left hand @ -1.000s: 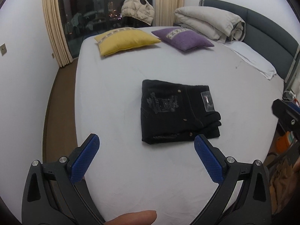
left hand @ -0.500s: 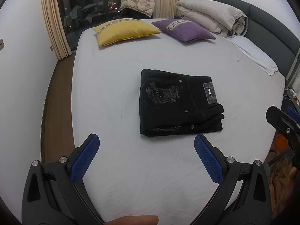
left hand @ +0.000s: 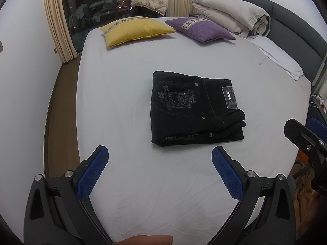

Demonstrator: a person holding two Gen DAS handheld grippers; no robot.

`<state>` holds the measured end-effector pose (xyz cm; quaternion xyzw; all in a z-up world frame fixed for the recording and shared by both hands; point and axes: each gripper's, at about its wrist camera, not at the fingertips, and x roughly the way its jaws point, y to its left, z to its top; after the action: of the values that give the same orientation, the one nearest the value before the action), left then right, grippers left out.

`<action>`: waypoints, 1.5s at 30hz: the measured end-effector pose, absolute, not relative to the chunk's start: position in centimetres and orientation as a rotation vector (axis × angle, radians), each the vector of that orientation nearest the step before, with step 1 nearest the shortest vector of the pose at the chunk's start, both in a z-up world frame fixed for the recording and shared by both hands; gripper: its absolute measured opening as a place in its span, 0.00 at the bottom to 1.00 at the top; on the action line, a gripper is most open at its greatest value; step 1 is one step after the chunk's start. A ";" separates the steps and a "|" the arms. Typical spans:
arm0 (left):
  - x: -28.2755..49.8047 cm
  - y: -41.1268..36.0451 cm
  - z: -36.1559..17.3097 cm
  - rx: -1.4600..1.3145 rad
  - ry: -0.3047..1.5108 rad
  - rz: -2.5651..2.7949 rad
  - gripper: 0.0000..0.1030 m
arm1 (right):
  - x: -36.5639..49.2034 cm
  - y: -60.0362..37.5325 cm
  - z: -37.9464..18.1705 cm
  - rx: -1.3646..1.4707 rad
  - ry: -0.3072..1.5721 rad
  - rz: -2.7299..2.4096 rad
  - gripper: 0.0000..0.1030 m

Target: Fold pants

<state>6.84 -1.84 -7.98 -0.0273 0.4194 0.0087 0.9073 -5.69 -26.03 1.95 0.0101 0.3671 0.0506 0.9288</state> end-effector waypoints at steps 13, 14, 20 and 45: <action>6.9 -1.8 -8.0 -0.056 0.866 0.016 1.00 | -5.7 -25.8 1.7 0.017 0.763 0.106 1.00; 6.9 -1.8 -8.0 -0.055 0.866 0.016 1.00 | -5.7 -25.7 1.6 0.017 0.764 0.106 1.00; 6.9 -1.8 -8.0 -0.056 0.866 0.017 1.00 | -5.8 -25.7 1.3 0.014 0.768 0.108 1.00; 7.0 -1.8 -8.2 -0.059 0.869 0.021 1.00 | -5.9 -25.7 1.2 0.011 0.775 0.113 1.00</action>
<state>7.02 -1.77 -8.20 -0.0284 0.4208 0.0103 0.9067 -5.86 -25.71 1.20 0.0053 0.3775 0.0550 0.9243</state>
